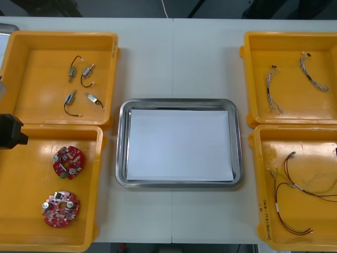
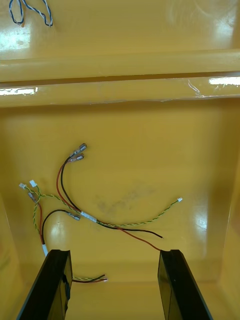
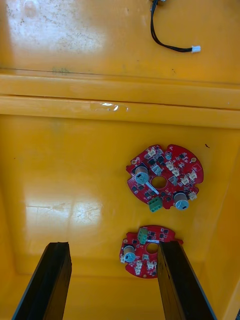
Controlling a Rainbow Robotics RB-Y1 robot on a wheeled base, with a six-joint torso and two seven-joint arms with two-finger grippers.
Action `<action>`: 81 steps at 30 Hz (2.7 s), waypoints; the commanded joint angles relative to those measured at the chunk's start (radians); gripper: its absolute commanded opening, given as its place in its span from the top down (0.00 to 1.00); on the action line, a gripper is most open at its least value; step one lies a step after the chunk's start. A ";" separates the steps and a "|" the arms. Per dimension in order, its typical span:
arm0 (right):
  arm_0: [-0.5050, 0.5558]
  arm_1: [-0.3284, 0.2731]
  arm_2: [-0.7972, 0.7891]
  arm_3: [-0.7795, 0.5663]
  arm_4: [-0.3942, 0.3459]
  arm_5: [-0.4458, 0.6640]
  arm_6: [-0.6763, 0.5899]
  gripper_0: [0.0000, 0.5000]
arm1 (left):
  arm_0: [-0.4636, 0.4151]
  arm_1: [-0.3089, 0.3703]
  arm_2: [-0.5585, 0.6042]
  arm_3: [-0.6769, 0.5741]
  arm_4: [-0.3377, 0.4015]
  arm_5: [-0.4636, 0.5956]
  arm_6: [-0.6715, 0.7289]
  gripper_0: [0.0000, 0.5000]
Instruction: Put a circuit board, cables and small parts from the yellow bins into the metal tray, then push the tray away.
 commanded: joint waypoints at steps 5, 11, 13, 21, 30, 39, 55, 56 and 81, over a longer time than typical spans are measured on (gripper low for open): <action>0.010 -0.032 -0.024 -0.009 0.003 0.003 -0.051 0.00 | 0.015 0.042 0.028 -0.025 -0.001 0.006 -0.115 0.00; 0.010 -0.032 -0.024 -0.009 0.003 0.003 -0.051 0.00 | 0.015 0.042 0.028 -0.025 -0.001 0.006 -0.115 0.00; 0.010 -0.032 -0.024 -0.009 0.003 0.003 -0.051 0.00 | 0.015 0.042 0.028 -0.025 -0.001 0.006 -0.115 0.00; 0.010 -0.032 -0.024 -0.009 0.003 0.003 -0.051 0.00 | 0.015 0.042 0.028 -0.025 -0.001 0.006 -0.115 0.00; 0.010 -0.032 -0.024 -0.009 0.003 0.003 -0.051 0.00 | 0.015 0.042 0.028 -0.025 -0.001 0.006 -0.115 0.00; 0.010 -0.032 -0.024 -0.009 0.003 0.003 -0.051 0.00 | 0.015 0.042 0.028 -0.025 -0.001 0.006 -0.115 0.00; 0.010 -0.032 -0.024 -0.009 0.003 0.003 -0.051 0.00 | 0.015 0.042 0.028 -0.025 -0.001 0.006 -0.115 0.00; 0.010 -0.032 -0.024 -0.009 0.003 0.003 -0.051 0.00 | 0.015 0.042 0.028 -0.025 -0.001 0.006 -0.115 0.00; -0.008 -0.054 -0.053 -0.025 -0.015 0.003 -0.037 0.00 | 0.047 0.025 0.003 -0.009 0.007 0.006 -0.117 0.00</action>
